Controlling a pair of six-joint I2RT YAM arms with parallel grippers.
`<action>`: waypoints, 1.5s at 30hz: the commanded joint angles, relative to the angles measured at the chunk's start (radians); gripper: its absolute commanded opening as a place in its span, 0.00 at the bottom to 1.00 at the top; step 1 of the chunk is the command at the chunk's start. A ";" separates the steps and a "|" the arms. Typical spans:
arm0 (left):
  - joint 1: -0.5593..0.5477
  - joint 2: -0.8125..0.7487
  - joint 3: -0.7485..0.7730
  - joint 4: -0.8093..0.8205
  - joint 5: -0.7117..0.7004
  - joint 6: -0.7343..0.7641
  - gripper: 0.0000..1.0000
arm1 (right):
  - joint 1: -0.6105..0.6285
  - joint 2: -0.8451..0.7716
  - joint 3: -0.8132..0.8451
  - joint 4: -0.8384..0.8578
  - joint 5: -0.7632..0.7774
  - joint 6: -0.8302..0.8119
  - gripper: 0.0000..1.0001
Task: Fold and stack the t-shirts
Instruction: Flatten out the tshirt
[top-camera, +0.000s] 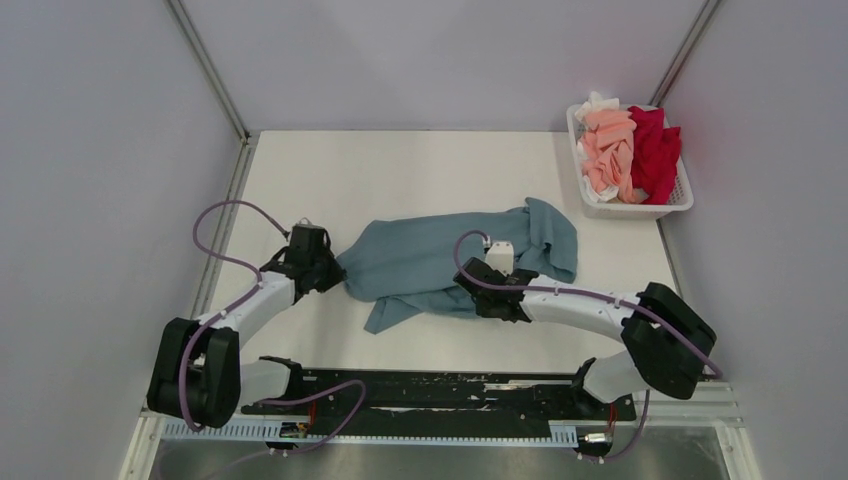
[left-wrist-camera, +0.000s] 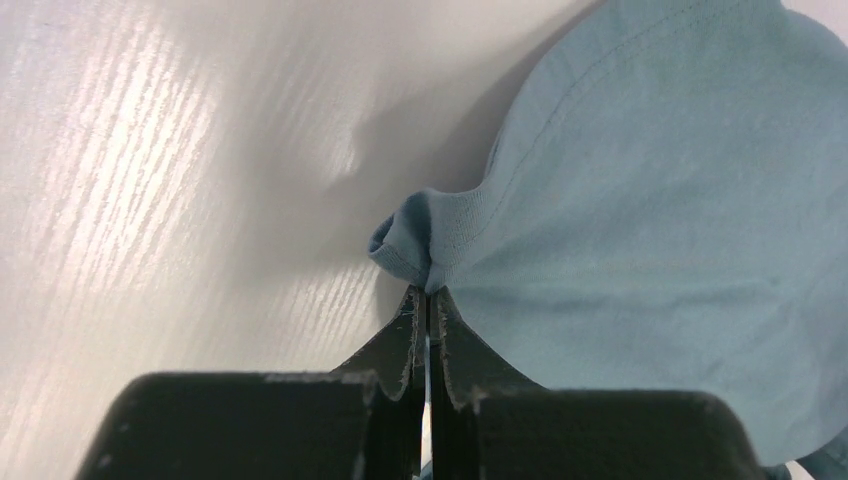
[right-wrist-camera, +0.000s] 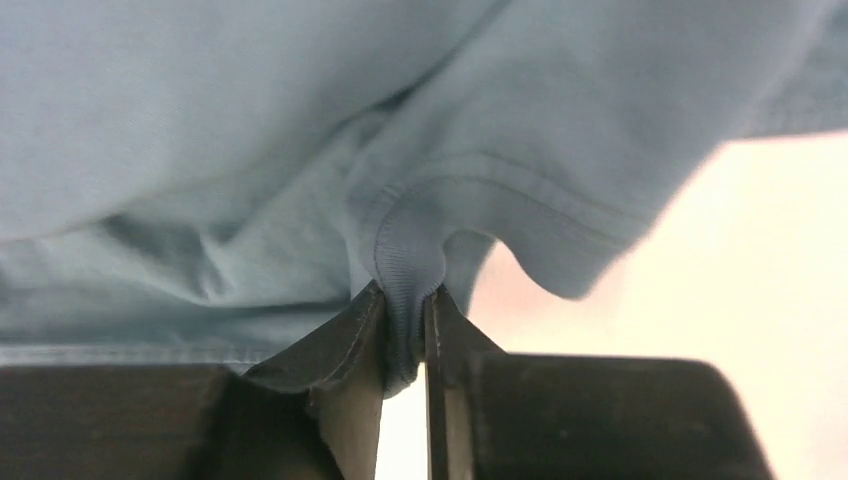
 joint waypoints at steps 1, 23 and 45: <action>-0.002 -0.043 -0.011 -0.029 -0.098 -0.019 0.00 | 0.004 -0.113 -0.051 -0.053 0.070 0.107 0.08; 0.064 0.088 0.696 -0.160 -0.290 0.071 0.00 | -0.550 -0.272 0.460 0.291 -0.287 -0.463 0.00; 0.065 -0.653 0.825 -0.299 -0.472 0.212 0.00 | -0.557 -0.627 0.762 0.186 -0.493 -0.580 0.00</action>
